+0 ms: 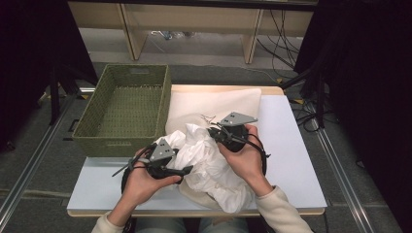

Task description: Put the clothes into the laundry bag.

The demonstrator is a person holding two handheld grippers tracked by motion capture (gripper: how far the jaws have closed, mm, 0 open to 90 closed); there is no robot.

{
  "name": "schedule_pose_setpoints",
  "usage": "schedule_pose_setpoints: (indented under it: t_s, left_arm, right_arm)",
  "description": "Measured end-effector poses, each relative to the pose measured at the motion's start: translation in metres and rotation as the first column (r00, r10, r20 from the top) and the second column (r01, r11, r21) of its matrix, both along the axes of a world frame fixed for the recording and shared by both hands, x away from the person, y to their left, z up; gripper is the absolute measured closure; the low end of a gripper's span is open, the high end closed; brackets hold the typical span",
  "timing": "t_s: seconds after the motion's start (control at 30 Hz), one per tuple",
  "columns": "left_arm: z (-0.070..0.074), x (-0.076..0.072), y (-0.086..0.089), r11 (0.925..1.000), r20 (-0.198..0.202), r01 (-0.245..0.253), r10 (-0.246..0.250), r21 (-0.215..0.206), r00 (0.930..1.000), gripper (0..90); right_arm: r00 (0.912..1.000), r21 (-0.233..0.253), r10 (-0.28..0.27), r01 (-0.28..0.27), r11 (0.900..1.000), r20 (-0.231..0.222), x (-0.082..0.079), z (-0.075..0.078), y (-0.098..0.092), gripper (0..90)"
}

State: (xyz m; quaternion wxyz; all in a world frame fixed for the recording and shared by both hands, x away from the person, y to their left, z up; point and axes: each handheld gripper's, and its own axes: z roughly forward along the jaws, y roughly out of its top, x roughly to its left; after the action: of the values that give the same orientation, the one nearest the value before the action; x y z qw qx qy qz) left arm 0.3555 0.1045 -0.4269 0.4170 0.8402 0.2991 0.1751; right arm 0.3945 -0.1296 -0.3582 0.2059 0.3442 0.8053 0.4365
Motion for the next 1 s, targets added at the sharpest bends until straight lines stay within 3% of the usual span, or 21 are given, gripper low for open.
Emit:
schedule_pose_setpoints:
  t_s: [0.03, 0.07, 0.13, 0.23, 0.33, 0.47, 0.53, 0.57, 0.63, 0.7, 0.77, 0.87, 0.9, 0.93, 0.97, 1.0]
  left_arm:
    - [-0.008, 0.004, -0.002, 0.9998, -0.024, 0.005, -0.005, 0.018, 0.9997, 30.8]
    - [-0.016, 0.007, -0.005, 1.0000, -0.049, 0.002, -0.002, 0.008, 0.9988, 33.7]
    - [-0.027, 0.010, -0.011, 0.9998, -0.054, 0.016, -0.015, 0.014, 0.9984, 42.0]
    - [-0.031, 0.012, -0.016, 0.9975, -0.036, 0.026, -0.024, 0.065, 0.9991, 52.4]
    - [-0.030, 0.013, -0.016, 0.9986, -0.045, 0.012, -0.010, 0.051, 0.9989, 65.2]
    - [-0.019, 0.007, -0.012, 0.9984, -0.065, -0.038, 0.035, -0.042, 0.9973, 78.4]
    - [-0.009, 0.002, -0.007, 0.9922, -0.064, -0.047, 0.039, -0.116, 0.9972, 79.7]
    - [-0.001, -0.001, -0.005, 0.9812, -0.071, -0.062, 0.050, -0.183, 0.9963, 80.1]
    - [0.014, -0.006, -0.001, 0.9632, -0.063, -0.061, 0.046, -0.262, 0.9969, 80.6]
    - [0.029, -0.010, -0.003, 0.9504, -0.040, -0.050, 0.039, -0.307, 0.9984, 80.9]
    - [0.038, -0.012, -0.009, 0.9448, -0.011, -0.036, 0.035, -0.326, 0.9993, 80.9]
    - [0.043, -0.006, -0.026, 0.9509, 0.025, -0.009, 0.018, -0.309, 0.9995, 80.8]
    - [0.042, -0.003, -0.031, 0.9496, 0.028, -0.019, 0.029, -0.313, 0.9992, 80.6]
    - [0.040, 0.001, -0.035, 0.9547, 0.033, -0.015, 0.026, -0.297, 0.9991, 80.6]
    - [0.037, 0.006, -0.041, 0.9546, 0.031, -0.028, 0.039, -0.297, 0.9988, 80.4]
    - [0.032, 0.013, -0.045, 0.9630, 0.030, -0.035, 0.044, -0.267, 0.9986, 80.3]
  right_arm:
    - [1.0000, 0.004, 0.001, -0.001, 1.000, 0.002, 0.000, -0.001, 0.000, 88.4]
    - [0.9999, 0.008, 0.009, -0.009, 1.000, -0.010, 0.000, -0.001, 0.000, 88.4]
    - [0.9999, -0.007, 0.015, -0.015, 1.000, 0.000, 0.001, 0.000, -0.001, 88.4]
    - [0.9997, -0.011, 0.022, -0.022, 1.000, -0.003, 0.001, -0.002, 0.000, 88.4]
    - [0.9998, -0.010, 0.014, -0.014, 1.000, -0.011, 0.001, -0.002, 0.000, 88.4]
    - [0.9999, -0.011, 0.009, -0.009, 1.000, -0.011, 0.000, -0.002, 0.001, 88.3]
    - [1.0000, -0.012, 0.006, -0.006, 1.000, -0.005, 0.001, -0.002, 0.000, 88.3]
    - [0.9999, -0.009, 0.008, -0.008, 1.000, -0.007, 0.001, -0.002, 0.000, 88.4]
    - [0.9999, -0.009, 0.010, -0.010, 1.000, -0.003, 0.001, -0.002, 0.000, 88.4]
    - [0.9997, 0.008, -0.007, 0.007, 1.000, -0.021, -0.001, -0.002, 0.001, 88.4]
    - [0.9999, -0.007, 0.014, -0.014, 1.000, 0.006, 0.000, -0.001, 0.001, 88.5]
    - [0.9996, 0.002, 0.020, -0.021, 1.000, 0.018, -0.003, 0.003, 0.002, 88.7]
    - [0.9996, 0.006, 0.019, -0.019, 1.000, 0.022, -0.004, 0.004, 0.002, 88.7]
    - [0.9995, 0.006, 0.020, -0.020, 1.000, 0.026, -0.005, 0.004, 0.002, 88.7]
    - [0.9994, 0.013, 0.021, -0.021, 1.000, 0.026, -0.005, 0.004, 0.003, 88.7]
    - [0.9996, 0.013, 0.019, -0.020, 1.000, 0.021, -0.006, 0.005, 0.002, 88.7]
